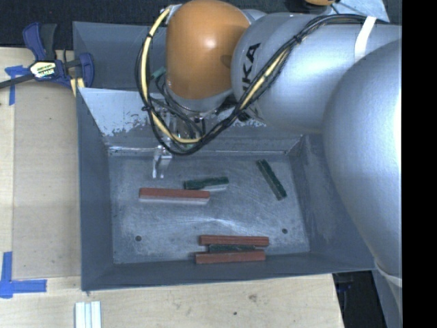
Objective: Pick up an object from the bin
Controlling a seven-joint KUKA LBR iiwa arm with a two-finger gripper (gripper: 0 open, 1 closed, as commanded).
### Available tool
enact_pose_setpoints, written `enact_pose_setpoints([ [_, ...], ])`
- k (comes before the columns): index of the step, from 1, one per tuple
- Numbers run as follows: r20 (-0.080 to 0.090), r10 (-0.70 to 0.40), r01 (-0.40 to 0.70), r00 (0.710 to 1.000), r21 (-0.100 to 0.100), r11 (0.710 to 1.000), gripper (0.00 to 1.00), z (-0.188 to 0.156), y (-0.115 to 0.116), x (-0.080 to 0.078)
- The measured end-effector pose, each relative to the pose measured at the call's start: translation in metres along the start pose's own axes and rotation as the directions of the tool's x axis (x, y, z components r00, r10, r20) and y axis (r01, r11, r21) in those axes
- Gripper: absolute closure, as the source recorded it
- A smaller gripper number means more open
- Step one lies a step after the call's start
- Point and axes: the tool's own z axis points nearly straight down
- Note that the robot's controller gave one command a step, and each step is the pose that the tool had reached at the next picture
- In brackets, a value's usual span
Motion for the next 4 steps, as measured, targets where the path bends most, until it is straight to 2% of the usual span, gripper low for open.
enact_pose_setpoints([
  [1, 0.009, 0.003, -0.003, 1.0, -0.002, 1.0, 0.0, -0.006, -0.001, -0.002],
  [2, 0.012, -0.007, 0.007, 1.0, -0.002, 1.0, 0.0, 0.082, -0.049, 0.013],
  [3, 0.006, -0.054, 0.054, 0.999, 0.0, 0.999, 0.0, 0.095, -0.065, 0.02],
  [4, 0.007, 0.041, -0.041, 0.999, -0.001, 0.999, 0.0, 0.074, -0.071, 0.029],
])
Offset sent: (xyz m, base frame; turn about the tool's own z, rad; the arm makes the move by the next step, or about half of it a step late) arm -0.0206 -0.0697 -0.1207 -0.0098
